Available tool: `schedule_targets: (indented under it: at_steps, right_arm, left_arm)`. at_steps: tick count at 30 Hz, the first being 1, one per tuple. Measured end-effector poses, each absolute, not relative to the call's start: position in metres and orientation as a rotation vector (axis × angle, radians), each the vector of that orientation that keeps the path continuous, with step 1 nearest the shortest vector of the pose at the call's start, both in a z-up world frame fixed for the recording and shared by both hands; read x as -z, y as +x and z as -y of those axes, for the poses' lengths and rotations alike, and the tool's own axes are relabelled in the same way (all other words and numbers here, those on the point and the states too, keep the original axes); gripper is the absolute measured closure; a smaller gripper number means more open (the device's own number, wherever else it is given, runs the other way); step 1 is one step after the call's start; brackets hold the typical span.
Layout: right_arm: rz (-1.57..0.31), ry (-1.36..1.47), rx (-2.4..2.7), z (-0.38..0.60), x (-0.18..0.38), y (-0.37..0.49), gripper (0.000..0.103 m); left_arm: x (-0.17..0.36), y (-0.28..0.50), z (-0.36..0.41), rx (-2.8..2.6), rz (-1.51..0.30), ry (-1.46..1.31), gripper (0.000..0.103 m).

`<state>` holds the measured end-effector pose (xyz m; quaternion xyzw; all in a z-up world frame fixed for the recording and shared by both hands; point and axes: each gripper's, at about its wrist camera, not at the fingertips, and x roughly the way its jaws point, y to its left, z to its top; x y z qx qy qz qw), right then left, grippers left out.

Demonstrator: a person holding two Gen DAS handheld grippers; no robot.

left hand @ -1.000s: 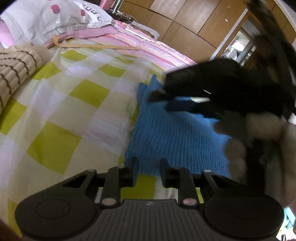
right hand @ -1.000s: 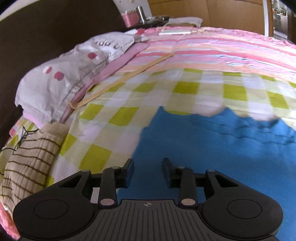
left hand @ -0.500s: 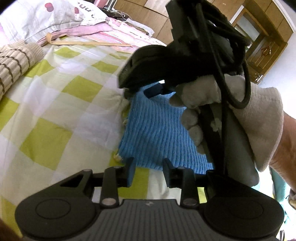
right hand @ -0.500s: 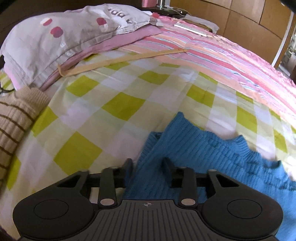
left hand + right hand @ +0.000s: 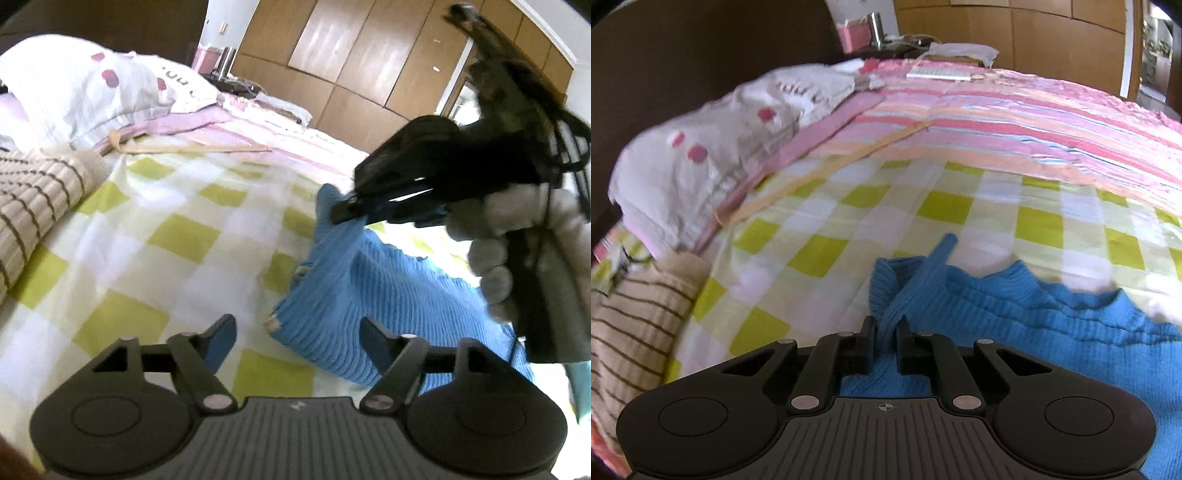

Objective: Fold small clothes
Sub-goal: 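Grasp the sweater side edge with the right gripper and lift it, then fold the lifted edge over toward the left gripper while the left gripper grasps the sweater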

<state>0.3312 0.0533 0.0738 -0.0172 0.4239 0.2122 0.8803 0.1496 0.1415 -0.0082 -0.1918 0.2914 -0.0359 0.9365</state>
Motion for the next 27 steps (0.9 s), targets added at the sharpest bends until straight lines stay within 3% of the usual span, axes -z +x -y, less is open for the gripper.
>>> schedule_targets:
  at_steps: [7,9,12,14,16,27]
  right_arm:
    - [-0.88,0.081,-0.467,-0.019,-0.091,0.325,0.094]
    - [-0.874,0.106,-0.474,-0.01,-0.096,0.324,0.094]
    - [-0.865,0.143,-0.478,0.006,-0.102,0.322,0.094]
    - [-0.862,0.164,-0.477,0.016,-0.103,0.322,0.094]
    - [-0.859,0.186,-0.476,0.026,-0.104,0.321,0.094]
    - [-0.791,0.26,-0.428,0.098,-0.121,0.322,0.094]
  left_arm:
    - [0.006,0.166,-0.124,0.075,-0.588,-0.34,0.025]
    - [0.003,0.166,-0.12,0.085,-0.581,-0.337,0.03]
    - [-0.001,0.166,-0.114,0.104,-0.584,-0.341,0.051]
    - [-0.002,0.169,-0.109,0.127,-0.594,-0.35,0.075]
    - [-0.006,0.169,-0.102,0.146,-0.594,-0.347,0.082]
    - [-0.055,0.168,-0.034,0.313,-0.505,-0.222,0.085]
